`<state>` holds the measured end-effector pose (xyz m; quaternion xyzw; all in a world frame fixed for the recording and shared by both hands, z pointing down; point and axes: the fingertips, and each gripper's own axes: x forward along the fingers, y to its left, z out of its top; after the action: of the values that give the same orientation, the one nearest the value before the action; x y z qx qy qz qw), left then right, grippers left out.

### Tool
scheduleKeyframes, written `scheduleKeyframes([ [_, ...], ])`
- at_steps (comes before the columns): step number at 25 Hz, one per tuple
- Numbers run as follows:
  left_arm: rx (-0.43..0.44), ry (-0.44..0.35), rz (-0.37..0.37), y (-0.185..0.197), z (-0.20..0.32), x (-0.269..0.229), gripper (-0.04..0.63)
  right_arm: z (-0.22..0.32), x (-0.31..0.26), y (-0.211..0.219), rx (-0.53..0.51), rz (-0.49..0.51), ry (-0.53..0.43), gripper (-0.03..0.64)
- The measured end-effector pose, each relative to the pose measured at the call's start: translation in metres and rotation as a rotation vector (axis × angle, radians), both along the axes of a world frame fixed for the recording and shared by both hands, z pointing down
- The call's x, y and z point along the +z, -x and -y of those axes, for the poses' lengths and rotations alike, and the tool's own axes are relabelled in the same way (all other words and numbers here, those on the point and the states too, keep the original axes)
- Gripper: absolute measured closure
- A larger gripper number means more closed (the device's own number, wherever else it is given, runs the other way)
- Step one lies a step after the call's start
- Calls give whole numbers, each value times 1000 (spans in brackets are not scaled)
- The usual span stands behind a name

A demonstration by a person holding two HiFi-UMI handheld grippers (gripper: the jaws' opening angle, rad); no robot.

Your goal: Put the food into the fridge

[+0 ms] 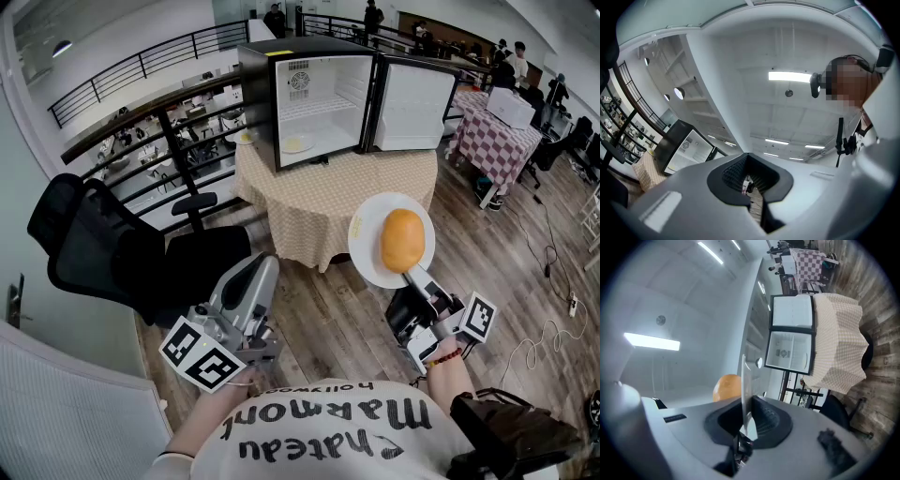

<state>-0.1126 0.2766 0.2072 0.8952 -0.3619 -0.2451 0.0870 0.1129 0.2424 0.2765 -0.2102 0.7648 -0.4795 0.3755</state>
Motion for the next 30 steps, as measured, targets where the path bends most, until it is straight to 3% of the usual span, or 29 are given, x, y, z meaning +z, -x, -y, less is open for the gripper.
scheduleKeyframes([
  [8,8,18,-17,-3,-6,5,595,-9,2,-8,19,7,6,588],
  [15,51,17,10,4,-15,-2,595,-19,-10,6,8,42,-21,589],
  [23,82,7,174,16,-43,33,595,-38,9,29,21,57,-19,589],
  [30,172,62,144,10,-29,52,595,-23,18,26,58,48,-10,589],
])
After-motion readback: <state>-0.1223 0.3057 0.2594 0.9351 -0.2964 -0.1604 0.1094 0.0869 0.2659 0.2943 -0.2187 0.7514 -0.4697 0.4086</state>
